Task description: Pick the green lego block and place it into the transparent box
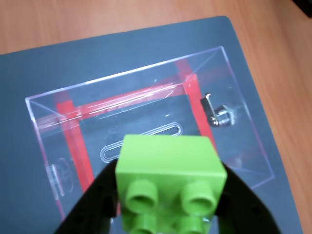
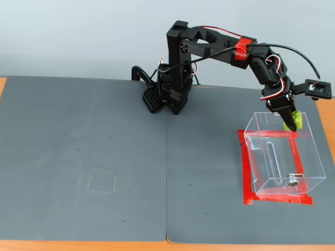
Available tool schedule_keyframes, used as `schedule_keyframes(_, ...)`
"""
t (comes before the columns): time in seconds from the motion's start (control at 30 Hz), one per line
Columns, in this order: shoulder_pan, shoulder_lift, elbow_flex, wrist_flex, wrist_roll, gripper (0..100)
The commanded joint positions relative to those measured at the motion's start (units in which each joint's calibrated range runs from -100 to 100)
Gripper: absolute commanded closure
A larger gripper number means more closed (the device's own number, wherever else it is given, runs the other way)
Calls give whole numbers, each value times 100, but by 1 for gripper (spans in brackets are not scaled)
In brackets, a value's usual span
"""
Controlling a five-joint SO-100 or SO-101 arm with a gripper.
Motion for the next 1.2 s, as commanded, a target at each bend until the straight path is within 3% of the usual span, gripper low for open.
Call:
schedule_keyframes(0.0,37,-52,-328,-82,0,85)
schedule_keyframes(0.13,52,-52,-328,-82,5,79)
schedule_keyframes(0.8,492,-595,-237,-56,-21,79)
schedule_keyframes(1.03,1126,-1154,-219,4,0,97)
schedule_keyframes(1.17,1618,-1536,161,4,0,98)
